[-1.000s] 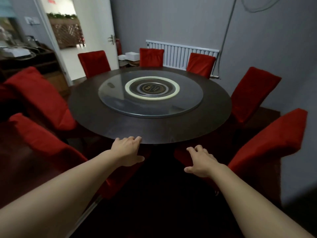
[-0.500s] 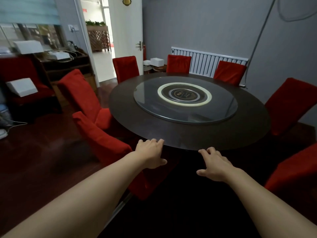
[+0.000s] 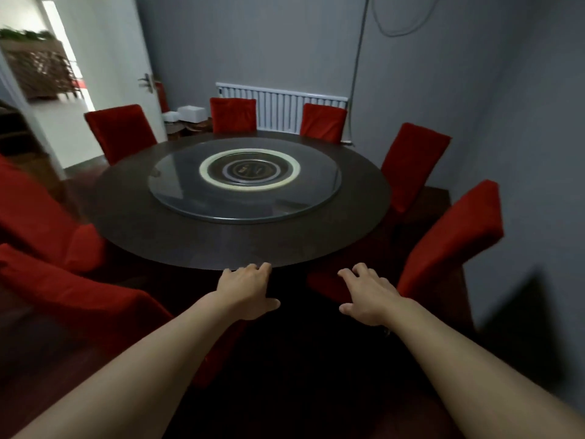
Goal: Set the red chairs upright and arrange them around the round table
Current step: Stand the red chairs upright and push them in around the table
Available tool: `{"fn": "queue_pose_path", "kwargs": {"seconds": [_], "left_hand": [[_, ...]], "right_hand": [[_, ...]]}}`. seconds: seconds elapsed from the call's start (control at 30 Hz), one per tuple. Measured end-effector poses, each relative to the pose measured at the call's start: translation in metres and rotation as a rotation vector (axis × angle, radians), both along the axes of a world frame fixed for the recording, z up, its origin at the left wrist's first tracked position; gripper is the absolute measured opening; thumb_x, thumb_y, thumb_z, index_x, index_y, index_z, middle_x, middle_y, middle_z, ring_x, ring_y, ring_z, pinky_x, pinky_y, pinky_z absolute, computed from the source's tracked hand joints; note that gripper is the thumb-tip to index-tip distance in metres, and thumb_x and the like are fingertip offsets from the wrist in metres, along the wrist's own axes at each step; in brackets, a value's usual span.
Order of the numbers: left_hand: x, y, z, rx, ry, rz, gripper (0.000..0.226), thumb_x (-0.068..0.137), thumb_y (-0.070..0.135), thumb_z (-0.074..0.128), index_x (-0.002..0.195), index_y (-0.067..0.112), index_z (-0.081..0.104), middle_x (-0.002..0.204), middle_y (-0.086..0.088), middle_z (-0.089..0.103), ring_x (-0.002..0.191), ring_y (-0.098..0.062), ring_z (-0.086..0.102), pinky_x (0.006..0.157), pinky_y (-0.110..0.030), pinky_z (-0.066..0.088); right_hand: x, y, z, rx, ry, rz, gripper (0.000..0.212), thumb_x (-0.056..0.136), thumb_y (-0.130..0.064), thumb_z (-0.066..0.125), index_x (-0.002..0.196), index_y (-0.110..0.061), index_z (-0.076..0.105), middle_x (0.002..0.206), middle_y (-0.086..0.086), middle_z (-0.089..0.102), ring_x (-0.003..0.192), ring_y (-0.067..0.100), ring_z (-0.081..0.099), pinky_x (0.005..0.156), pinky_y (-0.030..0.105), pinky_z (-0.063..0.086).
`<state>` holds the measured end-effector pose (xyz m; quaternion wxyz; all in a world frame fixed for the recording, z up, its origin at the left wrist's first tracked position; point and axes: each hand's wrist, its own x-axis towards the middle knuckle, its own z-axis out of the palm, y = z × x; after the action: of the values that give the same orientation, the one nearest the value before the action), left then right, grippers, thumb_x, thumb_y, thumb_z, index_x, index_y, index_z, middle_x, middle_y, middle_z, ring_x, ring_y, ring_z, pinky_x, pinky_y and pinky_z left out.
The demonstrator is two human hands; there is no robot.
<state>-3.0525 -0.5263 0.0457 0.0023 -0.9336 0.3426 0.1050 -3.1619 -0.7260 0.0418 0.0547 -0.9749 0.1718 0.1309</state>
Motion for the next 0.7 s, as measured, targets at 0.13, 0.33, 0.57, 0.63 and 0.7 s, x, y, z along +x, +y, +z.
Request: {"fn": "queue_pose_path", "kwargs": {"seconds": [0.13, 0.33, 0.57, 0.63, 0.7], "left_hand": [[-0.031, -0.088, 0.000, 0.004, -0.017, -0.069, 0.062, 0.087, 0.055, 0.054, 0.134, 0.020, 0.035, 0.128, -0.003, 0.050, 0.116, -0.025, 0.052, 0.094, -0.041, 0.037], [-0.086, -0.231, -0.008, -0.029, -0.001, -0.145, 0.071, 0.087, 0.056, 0.054, 0.142, 0.021, 0.028, 0.133, -0.002, 0.047, 0.120, -0.024, 0.050, 0.099, -0.041, 0.036], [-0.127, -0.369, -0.019, -0.024, 0.000, -0.216, 0.071, 0.087, 0.054, 0.056, 0.143, 0.020, 0.028, 0.130, -0.002, 0.049, 0.117, -0.023, 0.052, 0.099, -0.040, 0.033], [-0.121, -0.399, -0.019, -0.015, -0.004, -0.215, 0.072, 0.087, 0.053, 0.057, 0.143, 0.020, 0.027, 0.129, -0.002, 0.050, 0.116, -0.022, 0.052, 0.099, -0.039, 0.034], [-0.110, -0.429, -0.021, -0.006, -0.010, -0.208, 0.072, 0.086, 0.053, 0.057, 0.143, 0.020, 0.028, 0.128, -0.002, 0.050, 0.115, -0.022, 0.053, 0.100, -0.039, 0.034]], "right_hand": [[-0.041, -0.081, -0.001, 0.000, -0.044, -0.062, 0.073, 0.091, -0.039, 0.058, 0.149, -0.020, 0.018, 0.152, 0.013, 0.017, 0.137, 0.029, 0.027, 0.109, 0.041, 0.032], [-0.097, -0.211, 0.001, -0.003, -0.087, -0.114, 0.075, 0.089, -0.041, 0.061, 0.148, -0.022, 0.019, 0.150, 0.010, 0.021, 0.137, 0.028, 0.027, 0.109, 0.042, 0.031], [-0.126, -0.351, -0.007, 0.026, -0.112, -0.186, 0.068, 0.094, -0.032, 0.054, 0.149, -0.021, 0.017, 0.151, 0.010, 0.020, 0.137, 0.029, 0.026, 0.110, 0.043, 0.030], [-0.120, -0.382, -0.012, 0.045, -0.133, -0.192, 0.063, 0.096, -0.026, 0.050, 0.149, -0.021, 0.017, 0.151, 0.010, 0.020, 0.137, 0.029, 0.026, 0.110, 0.043, 0.030], [-0.109, -0.412, -0.017, 0.054, -0.152, -0.191, 0.062, 0.097, -0.023, 0.049, 0.149, -0.021, 0.016, 0.152, 0.010, 0.019, 0.137, 0.029, 0.026, 0.110, 0.044, 0.030]]}}
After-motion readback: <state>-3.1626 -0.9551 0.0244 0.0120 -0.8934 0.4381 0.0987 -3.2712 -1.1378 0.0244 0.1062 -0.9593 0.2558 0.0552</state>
